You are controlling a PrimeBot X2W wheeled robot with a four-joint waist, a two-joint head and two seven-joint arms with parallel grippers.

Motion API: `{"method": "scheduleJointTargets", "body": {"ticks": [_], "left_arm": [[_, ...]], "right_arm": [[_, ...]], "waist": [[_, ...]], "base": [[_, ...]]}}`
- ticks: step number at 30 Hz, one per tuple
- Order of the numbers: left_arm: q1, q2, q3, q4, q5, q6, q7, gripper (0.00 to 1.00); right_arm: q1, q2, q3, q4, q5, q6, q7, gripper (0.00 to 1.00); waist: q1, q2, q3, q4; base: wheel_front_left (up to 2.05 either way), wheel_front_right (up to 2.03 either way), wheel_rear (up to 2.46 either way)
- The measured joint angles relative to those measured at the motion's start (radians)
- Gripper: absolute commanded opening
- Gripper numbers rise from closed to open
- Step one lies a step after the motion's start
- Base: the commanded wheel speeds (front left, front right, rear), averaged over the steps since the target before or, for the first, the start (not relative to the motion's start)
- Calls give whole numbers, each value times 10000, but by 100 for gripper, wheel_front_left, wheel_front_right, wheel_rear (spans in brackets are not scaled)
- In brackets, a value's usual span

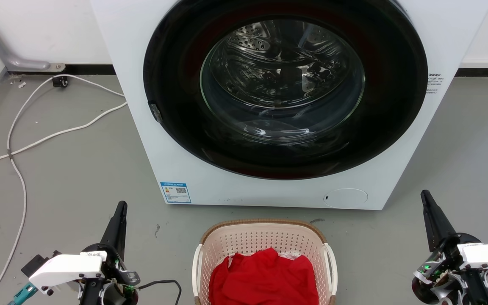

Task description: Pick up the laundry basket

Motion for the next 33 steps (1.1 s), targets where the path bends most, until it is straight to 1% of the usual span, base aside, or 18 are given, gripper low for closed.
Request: {"method": "scheduleJointTargets", "body": {"ticks": [19,20,24,27,30,33], "left_arm": [[0,-6,10,0,2,0,4,0],[0,-6,12,0,2,0,4,100],[360,-77,-36,391,2,6,-10,100],[430,-86,-48,364,138,6,-146,100],[430,-86,-63,230,593,6,-307,100],[430,-86,-94,71,1183,36,-451,100]], "right_arm": [[-1,8,-10,0,0,0,2,0],[-1,8,-10,0,-2,0,2,100],[384,40,12,384,4,-2,-19,100],[463,54,27,410,-29,-2,-159,100],[463,56,6,403,-416,-2,-305,100],[466,56,-13,261,-1145,-2,-458,100]], "waist": [[0,0,0,0],[0,0,0,0],[0,0,1,0],[0,-1,2,-1],[0,0,6,-3],[0,0,13,-2]], "base": [[0,0,0],[0,0,0],[0,0,0],[0,0,0],[0,0,0],[0,0,0]]}}
